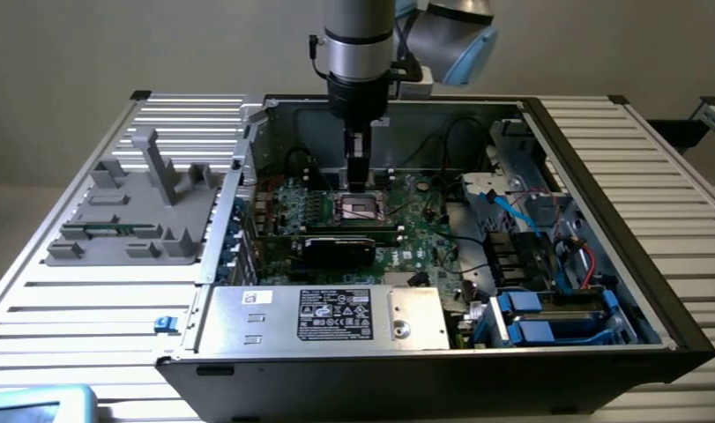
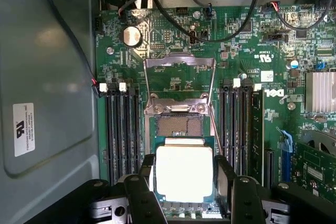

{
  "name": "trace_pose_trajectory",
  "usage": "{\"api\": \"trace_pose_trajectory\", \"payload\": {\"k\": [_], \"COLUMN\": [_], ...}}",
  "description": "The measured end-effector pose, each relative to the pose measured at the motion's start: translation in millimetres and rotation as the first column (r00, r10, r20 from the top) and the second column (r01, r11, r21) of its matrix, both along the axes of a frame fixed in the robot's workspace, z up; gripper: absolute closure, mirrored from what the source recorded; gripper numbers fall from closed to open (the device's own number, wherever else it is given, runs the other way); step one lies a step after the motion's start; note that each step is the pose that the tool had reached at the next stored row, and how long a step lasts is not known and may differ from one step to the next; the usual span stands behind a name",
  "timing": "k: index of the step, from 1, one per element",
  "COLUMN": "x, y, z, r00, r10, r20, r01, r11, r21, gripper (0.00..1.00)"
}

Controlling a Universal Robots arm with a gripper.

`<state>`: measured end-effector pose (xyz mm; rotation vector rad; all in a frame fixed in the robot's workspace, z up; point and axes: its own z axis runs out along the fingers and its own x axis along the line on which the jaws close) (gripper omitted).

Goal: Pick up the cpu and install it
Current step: 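Place the cpu into insertion slot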

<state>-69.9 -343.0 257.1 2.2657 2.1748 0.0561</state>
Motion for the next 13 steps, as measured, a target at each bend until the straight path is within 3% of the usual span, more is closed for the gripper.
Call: {"api": "trace_pose_trajectory", "payload": {"k": [13], "x": [1.3], "y": [0.0], "z": [-23.7], "r00": [1.0], "r10": [0.0], "r20": [0.0], "r01": [0.0], "r11": [1.0], "r21": [-0.0001], "gripper": [0.45]}}
